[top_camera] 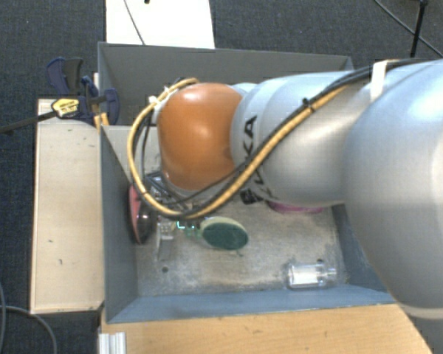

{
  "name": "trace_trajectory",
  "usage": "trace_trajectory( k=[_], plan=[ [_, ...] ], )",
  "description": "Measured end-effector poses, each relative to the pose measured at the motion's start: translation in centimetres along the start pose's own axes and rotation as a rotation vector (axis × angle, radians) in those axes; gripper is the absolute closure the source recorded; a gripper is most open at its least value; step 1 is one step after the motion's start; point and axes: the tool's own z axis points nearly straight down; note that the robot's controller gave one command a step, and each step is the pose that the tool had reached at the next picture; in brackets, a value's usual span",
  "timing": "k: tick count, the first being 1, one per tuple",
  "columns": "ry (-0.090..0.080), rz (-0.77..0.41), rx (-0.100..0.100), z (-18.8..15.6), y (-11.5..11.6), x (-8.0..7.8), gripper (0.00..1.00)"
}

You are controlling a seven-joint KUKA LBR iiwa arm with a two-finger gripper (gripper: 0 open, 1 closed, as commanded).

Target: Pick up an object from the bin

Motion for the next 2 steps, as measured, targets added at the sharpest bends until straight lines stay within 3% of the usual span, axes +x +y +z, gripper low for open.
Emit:
trace_trajectory(
  k=[1,2],
  plan=[
    [-0.003,-0.054,0.004,10.1,-9.3,-4.2,0.0],
    [-0.012,-0.042,-0.003,6.4,-7.1,-3.7,0.0]
  ],
)
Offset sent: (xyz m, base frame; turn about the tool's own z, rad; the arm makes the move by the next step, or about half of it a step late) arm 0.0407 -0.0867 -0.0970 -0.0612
